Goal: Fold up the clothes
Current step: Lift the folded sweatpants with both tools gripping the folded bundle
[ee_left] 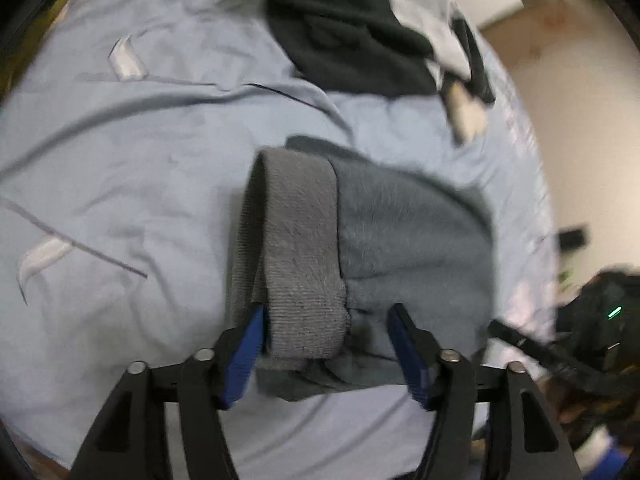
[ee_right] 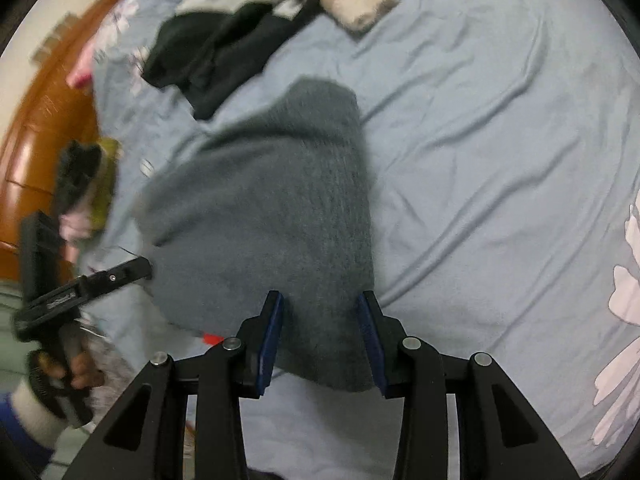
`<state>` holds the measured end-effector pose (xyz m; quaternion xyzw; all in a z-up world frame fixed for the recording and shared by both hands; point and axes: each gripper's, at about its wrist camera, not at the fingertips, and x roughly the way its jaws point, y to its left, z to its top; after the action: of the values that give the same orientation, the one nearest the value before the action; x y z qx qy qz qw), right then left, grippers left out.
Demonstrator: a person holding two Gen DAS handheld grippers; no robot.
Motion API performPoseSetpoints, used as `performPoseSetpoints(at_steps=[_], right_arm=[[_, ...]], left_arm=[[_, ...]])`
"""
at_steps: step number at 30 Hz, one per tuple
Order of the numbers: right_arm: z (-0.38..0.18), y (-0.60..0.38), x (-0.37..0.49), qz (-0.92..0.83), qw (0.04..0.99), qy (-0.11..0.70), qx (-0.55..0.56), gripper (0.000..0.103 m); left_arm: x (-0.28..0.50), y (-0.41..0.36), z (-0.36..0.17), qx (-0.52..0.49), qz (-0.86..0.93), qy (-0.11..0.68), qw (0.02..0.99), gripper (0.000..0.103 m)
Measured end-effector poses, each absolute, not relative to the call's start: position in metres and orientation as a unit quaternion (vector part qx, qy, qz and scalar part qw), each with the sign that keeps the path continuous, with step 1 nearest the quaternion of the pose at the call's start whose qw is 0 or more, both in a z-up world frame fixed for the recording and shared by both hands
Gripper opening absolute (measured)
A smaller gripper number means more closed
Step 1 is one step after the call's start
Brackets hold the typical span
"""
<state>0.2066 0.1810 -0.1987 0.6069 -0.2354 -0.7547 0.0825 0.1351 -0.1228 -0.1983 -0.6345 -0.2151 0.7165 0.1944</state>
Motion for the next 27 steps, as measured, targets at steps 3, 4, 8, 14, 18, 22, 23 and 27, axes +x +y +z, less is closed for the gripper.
performPoseSetpoints(at_steps=[3, 4, 8, 14, 18, 22, 23, 27], right_arm=[[-0.203, 0.207, 0.208, -0.743, 0.074, -0.313, 0.587, 0.065], [-0.208, 0.213, 0.206, -0.737, 0.071, -0.335, 0.582, 0.065], [-0.235, 0.225, 0.193, -0.707, 0.077, -0.413, 0.568, 0.072], [-0.265, 0.212, 0.172, -0.69, 0.103, -0.429, 0.574, 0.072], [-0.264, 0.206, 0.164, -0.69, 0.116, -0.432, 0.569, 0.072], [-0.264, 0.203, 0.159, -0.686, 0.123, -0.445, 0.562, 0.072], [-0.265, 0.203, 0.158, -0.687, 0.121, -0.44, 0.565, 0.071], [-0.273, 0.207, 0.156, -0.676, 0.115, -0.453, 0.569, 0.062]], left_arm=[[0.129, -0.14, -0.217, -0.642, 0.694, -0.269, 0.182, 0.079], [0.126, -0.142, -0.226, -0.648, 0.687, -0.276, 0.179, 0.079], [0.118, -0.141, -0.258, -0.66, 0.662, -0.304, 0.183, 0.082], [0.107, -0.128, -0.265, -0.653, 0.65, -0.319, 0.222, 0.093], [0.101, -0.116, -0.262, -0.646, 0.645, -0.326, 0.247, 0.093], [0.096, -0.117, -0.27, -0.647, 0.638, -0.344, 0.236, 0.093], [0.095, -0.121, -0.272, -0.643, 0.633, -0.361, 0.235, 0.092], [0.094, -0.143, -0.284, -0.623, 0.607, -0.441, 0.223, 0.078]])
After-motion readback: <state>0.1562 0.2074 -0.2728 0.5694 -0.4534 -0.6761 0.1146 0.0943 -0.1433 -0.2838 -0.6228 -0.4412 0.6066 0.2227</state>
